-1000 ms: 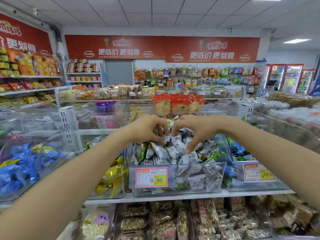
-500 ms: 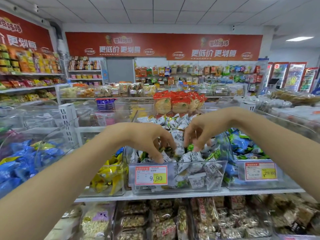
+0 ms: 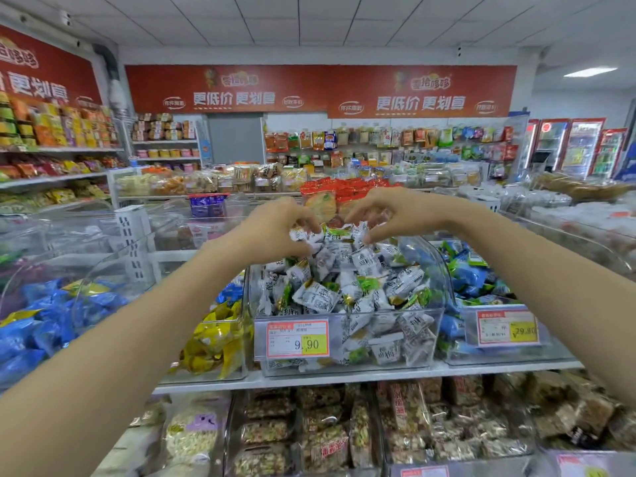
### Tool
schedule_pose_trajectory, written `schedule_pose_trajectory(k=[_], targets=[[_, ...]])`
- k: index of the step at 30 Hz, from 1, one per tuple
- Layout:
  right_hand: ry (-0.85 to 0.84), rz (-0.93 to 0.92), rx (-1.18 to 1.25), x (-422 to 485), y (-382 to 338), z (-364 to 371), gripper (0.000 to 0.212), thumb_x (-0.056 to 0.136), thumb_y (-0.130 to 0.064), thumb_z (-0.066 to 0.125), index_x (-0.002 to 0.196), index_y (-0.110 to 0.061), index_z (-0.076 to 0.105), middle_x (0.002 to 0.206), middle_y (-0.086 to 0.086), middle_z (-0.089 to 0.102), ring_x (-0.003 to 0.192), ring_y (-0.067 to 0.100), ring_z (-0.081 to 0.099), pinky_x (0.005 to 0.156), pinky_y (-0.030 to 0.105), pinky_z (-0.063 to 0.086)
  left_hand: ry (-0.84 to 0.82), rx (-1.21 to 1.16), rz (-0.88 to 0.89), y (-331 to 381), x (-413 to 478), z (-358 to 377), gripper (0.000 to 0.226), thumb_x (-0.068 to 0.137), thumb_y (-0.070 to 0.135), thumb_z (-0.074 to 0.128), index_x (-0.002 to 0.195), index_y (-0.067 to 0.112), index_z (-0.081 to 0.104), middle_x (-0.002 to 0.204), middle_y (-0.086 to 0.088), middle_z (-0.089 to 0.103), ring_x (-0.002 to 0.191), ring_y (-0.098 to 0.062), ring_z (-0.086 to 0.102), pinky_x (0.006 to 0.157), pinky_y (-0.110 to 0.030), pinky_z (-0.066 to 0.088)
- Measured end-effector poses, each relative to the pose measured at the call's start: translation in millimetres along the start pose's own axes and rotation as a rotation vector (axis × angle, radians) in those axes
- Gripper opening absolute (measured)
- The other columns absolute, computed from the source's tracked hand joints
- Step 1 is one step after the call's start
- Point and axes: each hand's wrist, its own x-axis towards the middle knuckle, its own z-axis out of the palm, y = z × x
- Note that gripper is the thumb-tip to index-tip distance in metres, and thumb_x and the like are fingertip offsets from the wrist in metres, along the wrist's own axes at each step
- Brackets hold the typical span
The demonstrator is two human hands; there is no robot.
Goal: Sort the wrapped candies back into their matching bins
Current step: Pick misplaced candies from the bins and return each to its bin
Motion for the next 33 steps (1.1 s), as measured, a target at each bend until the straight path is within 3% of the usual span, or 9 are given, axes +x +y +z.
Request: schedule_pose_trajectory(k=[4, 7, 12, 16, 19, 21, 23, 29, 33], targets=[[-0.123, 0.074, -0.115, 21.1, -1.1, 20.4, 0.067, 0.093, -0.044, 0.056, 0.151, -0.025, 0.028, 0.155, -0.005, 0.030, 0.139, 0.015, 0.034, 0.115, 0.037, 0.030, -0.218, 0.134, -0.156, 1.6, 12.9, 14.5, 0.082, 0.082, 0.064, 0.059, 0.150, 0.030, 0.028, 0.154, -0.010, 0.031, 0.136, -0.031, 0.038, 0.110, -0.044, 0.036], [-0.215, 0.135, -0.146, 34.2, 1.6, 40.4, 0.068, 0.096, -0.051, 0.046, 0.154, -0.028, 0.018, 0.161, -0.002, 0.017, 0.145, 0.020, 0.023, 0.118, 0.043, 0.021, -0.448, 0.095, -0.242, 1.1, 19.6, 29.2, 0.094, 0.082, 0.070, 0.053, 0.155, 0.029, 0.011, 0.162, -0.006, 0.015, 0.144, -0.031, 0.027, 0.115, -0.049, 0.029], [-0.297, 0.101, -0.024, 5.2, 1.3, 21.8, 0.049, 0.099, -0.040, 0.048, 0.146, -0.033, 0.036, 0.153, -0.012, 0.027, 0.138, 0.011, 0.031, 0.111, 0.034, 0.028, -0.521, -0.095, -0.147, 0.9, 4.3, 12.0, 0.062, 0.090, 0.057, 0.054, 0.143, 0.024, 0.044, 0.146, 0.003, 0.043, 0.128, -0.019, 0.046, 0.101, -0.031, 0.038], [-0.291, 0.040, 0.096, -2.2, -1.4, 9.1, 0.035, 0.098, -0.035, 0.051, 0.134, -0.034, 0.053, 0.132, -0.018, 0.043, 0.111, -0.003, 0.047, 0.103, 0.029, 0.037, -0.390, -0.131, -0.081, 2.1, -3.0, 0.9, 0.056, 0.093, 0.052, 0.052, 0.143, 0.027, 0.045, 0.149, 0.006, 0.040, 0.138, -0.017, 0.037, 0.103, -0.029, 0.031], [-0.166, 0.071, 0.065, 14.0, -1.5, 18.0, 0.049, 0.098, -0.044, 0.046, 0.145, -0.032, 0.037, 0.150, -0.010, 0.033, 0.132, 0.010, 0.039, 0.111, 0.037, 0.031, -0.200, 0.081, -0.101, -3.5, 4.0, 12.1, 0.069, 0.090, 0.062, 0.047, 0.149, 0.027, 0.036, 0.157, -0.002, 0.032, 0.143, -0.022, 0.030, 0.115, -0.041, 0.029], [-0.166, 0.093, 0.011, 27.6, -4.1, 30.8, 0.059, 0.100, -0.047, 0.038, 0.152, -0.026, 0.023, 0.159, -0.006, 0.018, 0.145, 0.015, 0.021, 0.117, 0.038, 0.018, -0.253, 0.192, -0.186, -7.3, 8.9, 24.5, 0.074, 0.090, 0.069, 0.037, 0.148, 0.023, 0.036, 0.151, -0.008, 0.040, 0.137, -0.028, 0.040, 0.109, -0.045, 0.038], [-0.250, 0.136, 0.021, 39.3, -3.2, 41.0, 0.060, 0.102, -0.049, 0.030, 0.154, -0.023, 0.018, 0.161, -0.003, 0.015, 0.145, 0.017, 0.021, 0.117, 0.039, 0.017, -0.375, 0.244, -0.224, -5.9, 11.7, 31.2, 0.072, 0.093, 0.068, 0.027, 0.141, 0.017, 0.043, 0.138, -0.010, 0.054, 0.121, -0.029, 0.054, 0.100, -0.043, 0.046], [-0.332, 0.139, 0.058, 26.2, 4.7, 28.3, 0.046, 0.098, -0.053, 0.037, 0.140, -0.033, 0.036, 0.135, -0.020, 0.040, 0.123, 0.003, 0.040, 0.110, 0.037, 0.027, -0.393, -0.073, -0.117, -2.0, 2.2, 14.7, 0.043, 0.102, 0.041, 0.039, 0.137, 0.019, 0.052, 0.134, 0.000, 0.056, 0.114, -0.017, 0.053, 0.093, -0.028, 0.043], [-0.261, 0.071, 0.001, 12.9, -9.2, 17.8, 0.050, 0.100, -0.044, 0.042, 0.148, -0.030, 0.033, 0.144, -0.015, 0.034, 0.130, 0.006, 0.035, 0.105, 0.027, 0.030, -0.186, -0.286, -0.067, -17.3, -16.3, -2.1, 0.031, 0.100, 0.032, 0.049, 0.125, 0.021, 0.062, 0.106, 0.012, 0.064, 0.089, 0.009, 0.057, 0.081, -0.008, 0.044]])
